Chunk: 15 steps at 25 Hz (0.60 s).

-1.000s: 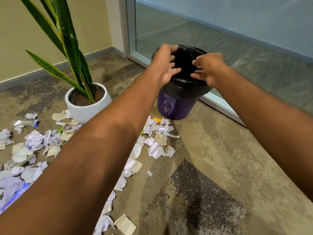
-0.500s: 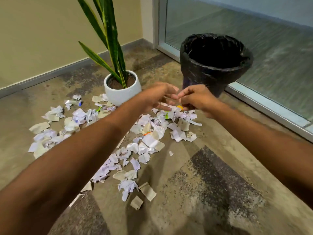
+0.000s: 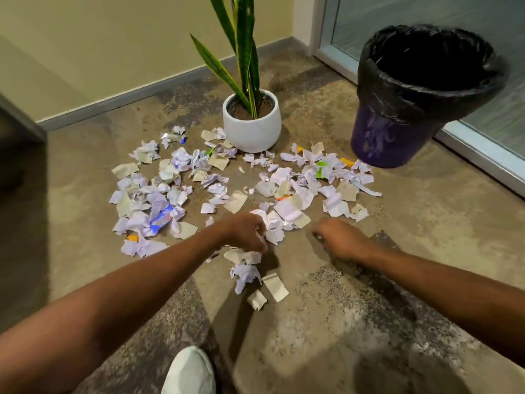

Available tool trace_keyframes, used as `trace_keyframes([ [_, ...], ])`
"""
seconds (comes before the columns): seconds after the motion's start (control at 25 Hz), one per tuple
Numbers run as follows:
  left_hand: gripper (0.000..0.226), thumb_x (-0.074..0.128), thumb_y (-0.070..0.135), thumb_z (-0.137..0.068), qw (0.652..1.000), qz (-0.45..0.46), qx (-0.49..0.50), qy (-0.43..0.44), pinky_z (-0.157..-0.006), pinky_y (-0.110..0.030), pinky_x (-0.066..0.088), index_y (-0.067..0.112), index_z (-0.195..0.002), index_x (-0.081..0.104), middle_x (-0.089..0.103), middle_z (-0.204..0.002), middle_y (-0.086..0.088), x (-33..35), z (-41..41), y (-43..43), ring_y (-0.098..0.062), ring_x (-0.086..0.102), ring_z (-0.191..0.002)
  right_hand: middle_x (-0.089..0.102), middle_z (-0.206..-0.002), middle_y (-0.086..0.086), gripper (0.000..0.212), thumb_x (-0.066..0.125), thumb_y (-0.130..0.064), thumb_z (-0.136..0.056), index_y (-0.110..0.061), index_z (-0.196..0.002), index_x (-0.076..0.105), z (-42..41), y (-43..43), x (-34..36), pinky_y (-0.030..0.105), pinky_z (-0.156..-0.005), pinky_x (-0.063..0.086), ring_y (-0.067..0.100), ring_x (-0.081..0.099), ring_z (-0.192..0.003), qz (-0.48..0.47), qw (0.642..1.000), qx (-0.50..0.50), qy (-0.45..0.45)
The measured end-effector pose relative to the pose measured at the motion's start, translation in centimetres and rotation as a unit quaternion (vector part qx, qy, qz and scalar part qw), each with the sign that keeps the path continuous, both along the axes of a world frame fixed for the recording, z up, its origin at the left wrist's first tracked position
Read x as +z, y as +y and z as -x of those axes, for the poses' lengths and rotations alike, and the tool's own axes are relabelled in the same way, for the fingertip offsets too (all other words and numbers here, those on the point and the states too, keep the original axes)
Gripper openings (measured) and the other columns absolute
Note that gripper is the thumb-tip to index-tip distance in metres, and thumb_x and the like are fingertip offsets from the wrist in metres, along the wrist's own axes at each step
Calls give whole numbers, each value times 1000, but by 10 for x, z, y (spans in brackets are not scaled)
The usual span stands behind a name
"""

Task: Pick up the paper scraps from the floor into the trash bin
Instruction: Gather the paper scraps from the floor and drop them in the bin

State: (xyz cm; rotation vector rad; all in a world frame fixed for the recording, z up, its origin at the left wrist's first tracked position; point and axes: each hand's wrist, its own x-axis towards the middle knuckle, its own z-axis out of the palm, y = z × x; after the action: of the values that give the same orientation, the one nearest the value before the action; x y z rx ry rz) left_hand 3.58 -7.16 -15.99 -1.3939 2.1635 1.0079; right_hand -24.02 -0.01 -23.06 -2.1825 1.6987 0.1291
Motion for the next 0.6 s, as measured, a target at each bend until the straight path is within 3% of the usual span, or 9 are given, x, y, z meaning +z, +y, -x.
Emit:
trace_keyframes([
  [0.08,68,88,45,-78,997,22,-60,-40,-91,-38,56,24,-136,61,66,-131,-4,-13,-20,16,-22,61,-110,59,-98,2,20,66,5,-90,-14,-96,70,1,11,-11,33,-69,44,22,59,-92,58,997,42,6],
  [0.28,107,94,54,-65,985,98,-107,-93,-93,-45,56,30,-154,40,40,-150,-3,-34,-49,59,-27,43,-136,66,-92,0,26,70,8,-82,-17,-92,70,-3,20,-21,37,-63,53,19,57,-81,94,995,43,-11],
  [0.48,142,92,71,-51,975,140,-123,-120,-103,-57,54,38,-163,11,0,-175,-4,-56,-65,85,-34,18,-157,73,-84,-7,24,72,2,-82,-21,-80,73,-38,36,-10,40,-75,62,12,70,-79,-27,983,-63,-173],
  [0.6,138,91,70,-55,973,165,-109,-117,-103,-55,53,36,-163,12,7,-173,-8,-62,-64,97,-34,23,-156,76,-85,3,22,71,9,-88,-12,-87,77,-72,54,-7,43,-72,65,20,76,-73,-139,941,-143,-275],
])
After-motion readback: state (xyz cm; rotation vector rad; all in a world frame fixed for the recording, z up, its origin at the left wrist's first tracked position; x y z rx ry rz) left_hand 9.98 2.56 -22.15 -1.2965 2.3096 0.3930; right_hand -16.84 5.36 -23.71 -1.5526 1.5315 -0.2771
